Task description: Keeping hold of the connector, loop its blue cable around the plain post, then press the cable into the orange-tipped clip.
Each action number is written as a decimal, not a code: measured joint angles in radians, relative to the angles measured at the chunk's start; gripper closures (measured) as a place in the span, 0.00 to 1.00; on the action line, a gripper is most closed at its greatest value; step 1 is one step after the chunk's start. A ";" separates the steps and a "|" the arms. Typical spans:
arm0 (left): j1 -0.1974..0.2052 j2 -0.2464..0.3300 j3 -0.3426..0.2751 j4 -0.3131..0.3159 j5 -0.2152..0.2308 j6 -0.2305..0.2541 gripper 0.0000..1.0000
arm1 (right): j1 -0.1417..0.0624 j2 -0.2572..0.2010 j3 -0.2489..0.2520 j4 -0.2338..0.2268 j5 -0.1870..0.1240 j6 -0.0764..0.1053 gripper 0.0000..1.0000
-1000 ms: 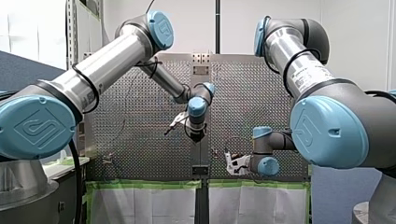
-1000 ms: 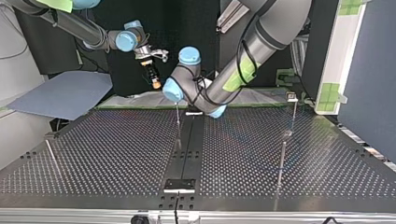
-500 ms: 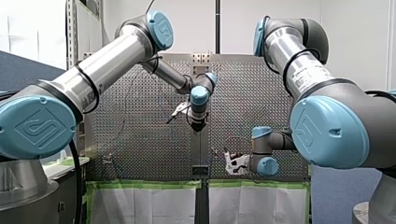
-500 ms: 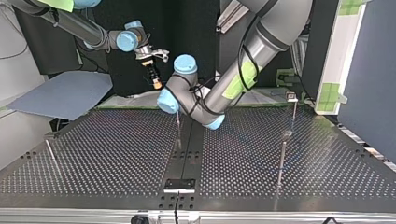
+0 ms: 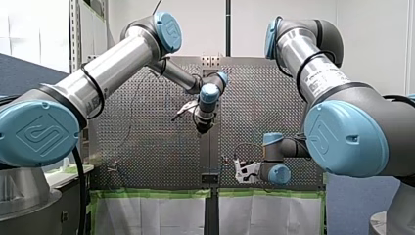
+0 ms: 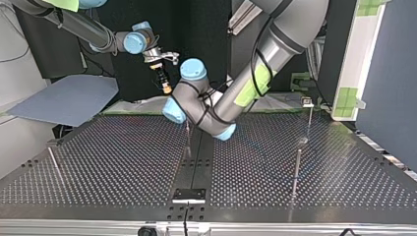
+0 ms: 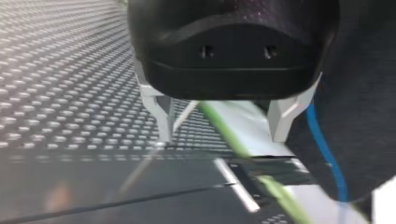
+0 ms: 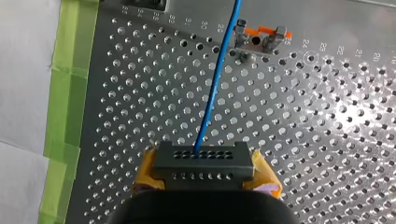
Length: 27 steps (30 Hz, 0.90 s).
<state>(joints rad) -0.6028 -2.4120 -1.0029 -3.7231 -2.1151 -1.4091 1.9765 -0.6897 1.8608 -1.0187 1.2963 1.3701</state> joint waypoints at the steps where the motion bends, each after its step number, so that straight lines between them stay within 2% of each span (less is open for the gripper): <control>1: -0.002 0.000 -0.003 -0.009 -0.003 0.000 0.00 | 0.000 0.000 0.000 0.000 0.000 0.000 1.00; 8: -0.018 0.000 -0.007 -0.081 -0.001 0.010 0.00 | 0.001 0.000 0.000 -0.001 0.000 0.002 1.00; 12: -0.026 0.000 -0.007 -0.123 0.028 0.027 0.00 | 0.001 0.000 0.000 -0.006 0.000 0.006 1.00; 16: -0.028 0.000 -0.005 -0.161 0.064 0.024 0.00 | 0.002 0.000 0.000 -0.008 -0.002 0.007 1.00; 20: -0.025 0.000 -0.003 -0.201 0.103 0.010 0.00 | 0.002 0.000 0.000 -0.010 -0.003 0.008 1.00; 24: -0.014 0.000 0.003 -0.244 0.146 -0.024 0.00 | 0.004 0.000 0.000 -0.011 -0.003 0.008 1.00; 27: -0.003 0.000 0.005 -0.253 0.176 -0.052 0.00 | 0.005 0.000 0.000 -0.011 -0.003 0.008 1.00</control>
<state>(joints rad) -0.6063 -2.4119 -0.9979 -3.9762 -1.9394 -1.4610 1.9819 -0.6897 1.8604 -1.0294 1.2933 1.3778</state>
